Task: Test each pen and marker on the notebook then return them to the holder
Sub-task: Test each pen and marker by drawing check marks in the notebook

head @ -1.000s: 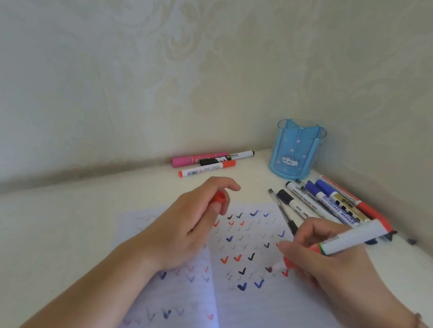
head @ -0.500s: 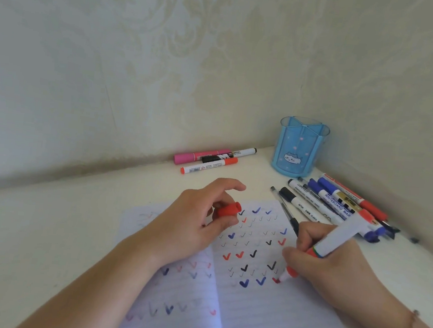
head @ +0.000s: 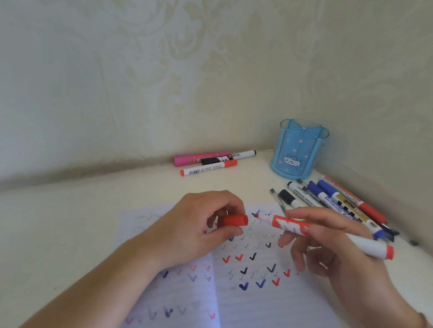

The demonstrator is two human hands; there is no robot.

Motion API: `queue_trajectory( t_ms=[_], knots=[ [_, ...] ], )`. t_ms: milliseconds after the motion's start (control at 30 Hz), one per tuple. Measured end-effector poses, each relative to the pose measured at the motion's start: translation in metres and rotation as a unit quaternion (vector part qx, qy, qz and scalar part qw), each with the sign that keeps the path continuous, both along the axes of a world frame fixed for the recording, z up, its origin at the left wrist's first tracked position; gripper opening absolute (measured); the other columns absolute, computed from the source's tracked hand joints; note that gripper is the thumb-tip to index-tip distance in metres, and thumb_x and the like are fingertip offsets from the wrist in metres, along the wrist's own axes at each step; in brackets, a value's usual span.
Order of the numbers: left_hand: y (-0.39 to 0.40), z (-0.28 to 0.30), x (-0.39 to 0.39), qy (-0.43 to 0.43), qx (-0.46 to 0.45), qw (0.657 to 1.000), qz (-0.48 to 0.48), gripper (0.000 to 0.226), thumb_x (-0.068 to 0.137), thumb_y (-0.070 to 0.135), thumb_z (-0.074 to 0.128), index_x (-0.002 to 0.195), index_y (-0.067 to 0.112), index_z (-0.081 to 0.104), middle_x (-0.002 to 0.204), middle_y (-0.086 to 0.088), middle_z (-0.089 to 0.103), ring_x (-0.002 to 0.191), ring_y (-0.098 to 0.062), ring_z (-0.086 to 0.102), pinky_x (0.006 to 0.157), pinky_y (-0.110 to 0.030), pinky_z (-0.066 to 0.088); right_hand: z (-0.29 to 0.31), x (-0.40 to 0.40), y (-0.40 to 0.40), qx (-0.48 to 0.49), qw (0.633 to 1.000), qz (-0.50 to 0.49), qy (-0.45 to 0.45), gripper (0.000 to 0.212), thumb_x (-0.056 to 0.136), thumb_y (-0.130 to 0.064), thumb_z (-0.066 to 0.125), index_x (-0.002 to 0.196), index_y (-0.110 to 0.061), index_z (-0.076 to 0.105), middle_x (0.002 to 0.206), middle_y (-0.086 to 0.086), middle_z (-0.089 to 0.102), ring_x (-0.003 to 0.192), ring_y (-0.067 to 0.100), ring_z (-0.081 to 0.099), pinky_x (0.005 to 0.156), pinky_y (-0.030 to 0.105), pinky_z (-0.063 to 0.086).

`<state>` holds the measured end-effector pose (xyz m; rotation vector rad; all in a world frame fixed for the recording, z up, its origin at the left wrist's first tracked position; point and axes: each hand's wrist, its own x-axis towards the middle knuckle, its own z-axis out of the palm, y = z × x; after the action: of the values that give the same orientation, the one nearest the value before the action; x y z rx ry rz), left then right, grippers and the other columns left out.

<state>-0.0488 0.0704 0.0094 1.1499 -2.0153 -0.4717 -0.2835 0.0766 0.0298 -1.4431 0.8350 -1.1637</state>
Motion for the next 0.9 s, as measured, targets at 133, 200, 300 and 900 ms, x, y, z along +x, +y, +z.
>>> queue_trajectory(
  t_ms=[133, 200, 300, 900],
  knots=[
    [0.001, 0.001, -0.004, 0.035, -0.023, 0.999, -0.021, 0.021, 0.082, 0.019, 0.077, 0.098, 0.025, 0.065, 0.091, 0.014, 0.066, 0.076, -0.010, 0.060, 0.070, -0.020, 0.049, 0.000, 0.003, 0.001, 0.025, 1.000, 0.003, 0.008, 0.010, 0.072, -0.014, 0.059, 0.074, -0.021, 0.065, 0.075, 0.022, 0.071, 0.045, 0.027, 0.050, 0.040, 0.021, 0.026],
    [0.001, 0.001, -0.004, 0.048, -0.027, 0.998, -0.030, 0.020, 0.083, 0.017, 0.076, 0.098, 0.022, 0.066, 0.090, 0.013, 0.067, 0.075, -0.009, 0.061, 0.070, -0.017, 0.048, -0.001, 0.002, 0.001, 0.027, 1.000, 0.002, 0.008, 0.005, 0.070, -0.016, 0.063, 0.073, -0.019, 0.065, 0.077, 0.022, 0.072, 0.044, 0.027, 0.051, 0.040, 0.022, 0.026],
    [0.001, 0.000, -0.004, 0.062, -0.026, 0.997, -0.041, 0.021, 0.083, 0.018, 0.076, 0.100, 0.024, 0.067, 0.091, 0.014, 0.068, 0.078, -0.010, 0.063, 0.073, -0.017, 0.048, 0.002, 0.001, 0.000, 0.024, 1.000, 0.004, 0.013, 0.010, 0.066, -0.019, 0.074, 0.075, -0.018, 0.068, 0.079, 0.021, 0.073, 0.043, 0.027, 0.052, 0.041, 0.023, 0.026],
    [0.010, 0.002, -0.015, 0.163, 0.018, 0.985, -0.049, 0.016, 0.087, 0.004, 0.068, 0.098, 0.013, 0.075, 0.071, 0.011, 0.066, 0.049, -0.011, 0.062, 0.053, -0.023, 0.051, -0.004, 0.008, 0.008, -0.034, 0.999, 0.007, 0.018, 0.024, 0.074, -0.039, 0.075, 0.079, -0.016, 0.071, 0.085, 0.015, 0.076, 0.038, 0.024, 0.053, 0.041, 0.018, 0.038]
  ],
)
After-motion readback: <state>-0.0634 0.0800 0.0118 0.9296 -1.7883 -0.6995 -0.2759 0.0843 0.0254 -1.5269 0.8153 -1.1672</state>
